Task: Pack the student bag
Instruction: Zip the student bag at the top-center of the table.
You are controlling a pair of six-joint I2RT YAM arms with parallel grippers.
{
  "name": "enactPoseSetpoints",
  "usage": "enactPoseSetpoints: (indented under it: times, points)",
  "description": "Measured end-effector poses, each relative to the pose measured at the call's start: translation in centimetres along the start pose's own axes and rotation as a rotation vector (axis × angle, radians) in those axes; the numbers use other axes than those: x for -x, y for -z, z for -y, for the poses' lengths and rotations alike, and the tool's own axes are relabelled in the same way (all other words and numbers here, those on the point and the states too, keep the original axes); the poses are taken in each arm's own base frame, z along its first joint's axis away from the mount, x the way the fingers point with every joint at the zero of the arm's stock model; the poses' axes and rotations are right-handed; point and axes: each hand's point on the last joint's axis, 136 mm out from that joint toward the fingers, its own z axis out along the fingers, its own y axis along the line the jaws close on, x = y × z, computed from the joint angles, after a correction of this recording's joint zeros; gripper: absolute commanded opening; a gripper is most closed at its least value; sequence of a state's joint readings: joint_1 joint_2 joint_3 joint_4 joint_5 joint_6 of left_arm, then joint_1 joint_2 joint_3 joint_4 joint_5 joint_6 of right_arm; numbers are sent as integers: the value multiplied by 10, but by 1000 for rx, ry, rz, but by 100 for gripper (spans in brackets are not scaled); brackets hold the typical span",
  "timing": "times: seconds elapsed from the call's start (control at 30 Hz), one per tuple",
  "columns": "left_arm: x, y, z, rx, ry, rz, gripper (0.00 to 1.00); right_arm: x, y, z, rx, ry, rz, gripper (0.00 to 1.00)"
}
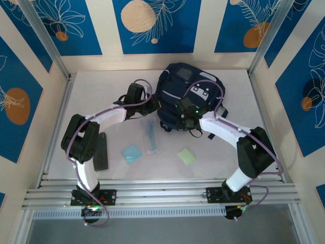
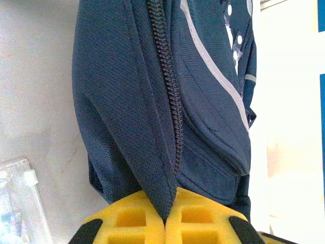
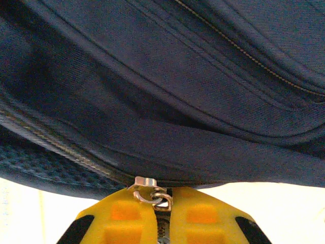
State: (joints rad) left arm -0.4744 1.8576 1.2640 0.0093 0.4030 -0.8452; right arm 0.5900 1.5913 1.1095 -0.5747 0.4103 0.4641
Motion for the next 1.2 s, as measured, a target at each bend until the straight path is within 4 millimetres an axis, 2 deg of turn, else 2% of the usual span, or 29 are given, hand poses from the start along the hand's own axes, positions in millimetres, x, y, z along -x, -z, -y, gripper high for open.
enactPoseSetpoints:
  times: [0.27,0.47,0.63,0.73,0.77,0.87,1.03,1.1,1.2]
  points:
    - [1,2,3,7,-27,-32,0,-3,-1,11,-33,131,-19,0]
    - [21,5,-5,35,-45,-40,2,-5,-3,19,-54,196,-36,0]
    - [31,9,-18,63,-35,-25,54,-12,-8,-1,-12,253,-61,0]
    - [37,14,-22,61,-15,-1,71,-14,-15,-14,17,270,-82,0]
    - [36,17,-23,58,-8,5,73,-13,-17,-19,31,272,-85,0]
    - [25,29,-23,41,25,16,75,-4,-19,-35,74,273,-71,0]
    - [-5,47,-17,0,92,33,81,8,-15,-54,140,269,-41,0]
    - [-23,47,-17,-9,119,30,81,10,-14,-59,162,263,-32,0]
    - [-52,35,-19,-6,160,3,81,11,-13,-63,186,248,-31,0]
